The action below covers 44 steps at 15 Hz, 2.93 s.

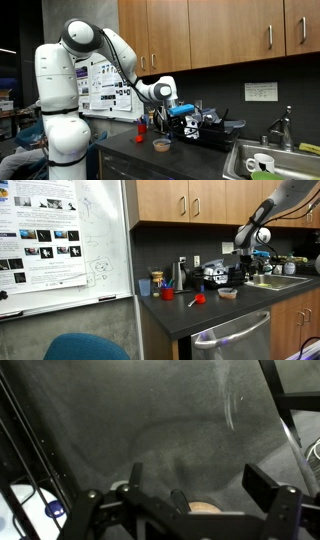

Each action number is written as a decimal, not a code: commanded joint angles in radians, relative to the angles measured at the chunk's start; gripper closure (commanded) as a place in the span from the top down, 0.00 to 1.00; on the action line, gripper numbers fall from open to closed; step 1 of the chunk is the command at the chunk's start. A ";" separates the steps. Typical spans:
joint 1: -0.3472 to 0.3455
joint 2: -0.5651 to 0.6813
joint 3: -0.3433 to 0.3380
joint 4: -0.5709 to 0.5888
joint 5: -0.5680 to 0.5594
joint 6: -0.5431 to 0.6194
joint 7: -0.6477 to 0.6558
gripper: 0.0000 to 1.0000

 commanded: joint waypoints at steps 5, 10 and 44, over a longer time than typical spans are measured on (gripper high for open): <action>0.026 -0.057 0.002 -0.056 0.094 0.022 -0.221 1.00; 0.035 -0.047 0.008 -0.061 0.104 0.037 -0.254 1.00; 0.036 0.115 0.059 0.005 0.113 0.088 -0.293 1.00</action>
